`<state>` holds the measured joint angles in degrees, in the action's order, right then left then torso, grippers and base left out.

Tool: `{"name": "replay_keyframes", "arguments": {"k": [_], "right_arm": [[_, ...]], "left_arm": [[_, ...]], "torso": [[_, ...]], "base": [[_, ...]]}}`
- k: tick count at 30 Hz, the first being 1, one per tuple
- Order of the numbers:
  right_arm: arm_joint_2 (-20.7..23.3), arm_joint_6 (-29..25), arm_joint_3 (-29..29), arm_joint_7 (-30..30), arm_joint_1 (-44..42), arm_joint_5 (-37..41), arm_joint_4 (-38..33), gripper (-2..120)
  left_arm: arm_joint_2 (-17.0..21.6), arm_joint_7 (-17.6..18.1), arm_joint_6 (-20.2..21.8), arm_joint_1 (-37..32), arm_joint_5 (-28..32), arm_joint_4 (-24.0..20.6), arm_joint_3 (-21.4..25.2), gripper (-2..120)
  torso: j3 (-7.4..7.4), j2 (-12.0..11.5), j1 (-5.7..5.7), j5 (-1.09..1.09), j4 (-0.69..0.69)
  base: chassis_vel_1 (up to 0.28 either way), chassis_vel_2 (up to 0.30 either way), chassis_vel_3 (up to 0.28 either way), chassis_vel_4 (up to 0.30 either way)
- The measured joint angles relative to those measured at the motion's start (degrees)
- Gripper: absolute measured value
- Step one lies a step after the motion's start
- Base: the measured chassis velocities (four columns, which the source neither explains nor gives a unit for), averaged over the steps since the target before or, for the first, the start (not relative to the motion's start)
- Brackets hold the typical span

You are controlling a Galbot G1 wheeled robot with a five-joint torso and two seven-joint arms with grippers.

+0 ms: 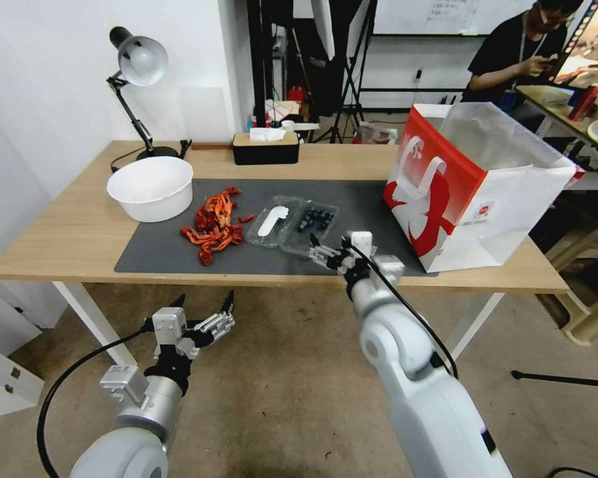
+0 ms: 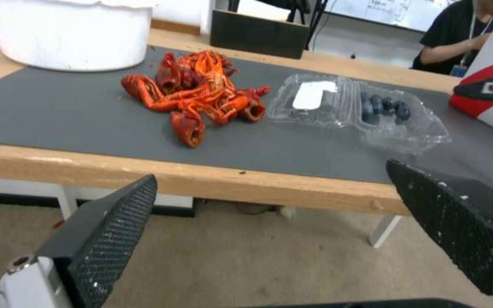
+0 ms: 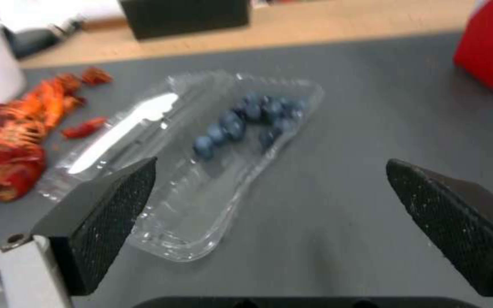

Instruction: Close the takeout container lid, then place the container into the takeout bag.

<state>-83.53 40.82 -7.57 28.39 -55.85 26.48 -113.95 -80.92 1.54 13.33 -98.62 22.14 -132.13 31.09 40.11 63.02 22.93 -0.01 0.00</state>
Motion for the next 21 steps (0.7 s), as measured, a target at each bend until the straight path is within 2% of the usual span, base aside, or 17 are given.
{"name": "replay_keyframes", "arguments": {"k": [4, 13, 21], "right_arm": [[0.32, 1.83, 1.75, 5.62, 3.82, 5.75, 1.96, 100], [1.14, 1.87, 5.28, 14.57, 10.62, 15.35, 8.31, 100], [3.26, 1.62, 8.88, 16.04, 12.35, 15.90, 11.36, 100]], "left_arm": [[-0.10, 0.00, -0.25, -0.03, -0.08, 0.36, 0.03, 100], [0.03, 0.07, -0.53, 0.12, -0.08, 0.85, 0.37, 100], [0.28, 0.10, -0.85, 0.36, 0.06, 1.35, 0.61, 100]], "torso": [[0.00, 0.00, 0.00, 0.01, 0.00], [0.00, 0.00, 0.00, 0.01, 0.00], [-0.01, 0.00, 0.00, 0.01, 0.00]], "base": [[0.000, 0.000, 0.000, 0.000], [0.000, 0.000, 0.000, 0.000], [0.000, 0.000, 0.000, 0.000]]}}
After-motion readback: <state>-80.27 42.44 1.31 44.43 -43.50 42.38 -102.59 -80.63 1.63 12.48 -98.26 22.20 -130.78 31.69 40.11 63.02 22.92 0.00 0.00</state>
